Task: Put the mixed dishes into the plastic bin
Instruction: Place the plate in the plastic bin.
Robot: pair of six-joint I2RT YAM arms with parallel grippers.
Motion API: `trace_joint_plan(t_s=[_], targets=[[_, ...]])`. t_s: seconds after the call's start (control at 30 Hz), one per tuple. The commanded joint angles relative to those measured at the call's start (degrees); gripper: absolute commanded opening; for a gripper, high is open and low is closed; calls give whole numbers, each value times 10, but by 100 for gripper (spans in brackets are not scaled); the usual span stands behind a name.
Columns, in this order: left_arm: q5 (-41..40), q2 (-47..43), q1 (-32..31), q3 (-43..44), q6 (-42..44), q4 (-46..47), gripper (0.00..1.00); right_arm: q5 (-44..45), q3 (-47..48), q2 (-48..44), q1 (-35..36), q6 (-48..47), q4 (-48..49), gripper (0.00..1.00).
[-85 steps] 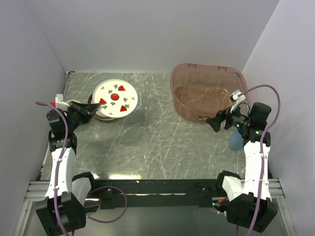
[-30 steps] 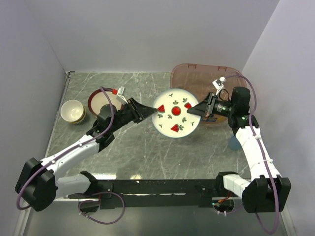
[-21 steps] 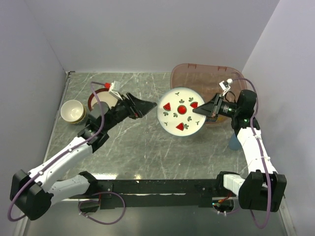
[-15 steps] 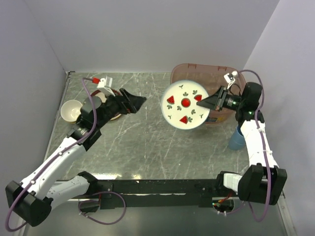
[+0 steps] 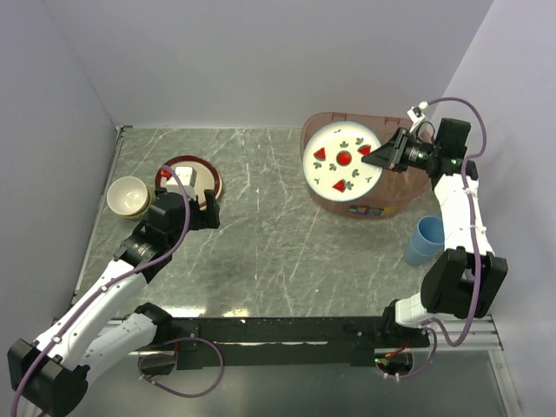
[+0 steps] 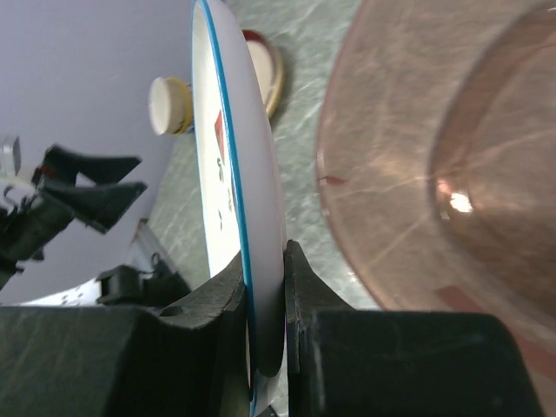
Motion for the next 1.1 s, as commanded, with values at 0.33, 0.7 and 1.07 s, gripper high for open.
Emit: trace_joint_plan(t_s=[0.33, 0.7, 1.07], targets=[[-46, -14, 1, 2, 26, 21, 99, 65, 185, 129, -32, -85, -45, 0], [-49, -3, 1, 2, 29, 23, 99, 68, 221, 205, -33, -130, -78, 0], [-58, 1, 1, 0, 31, 25, 99, 78, 257, 275, -23, -138, -88, 0]])
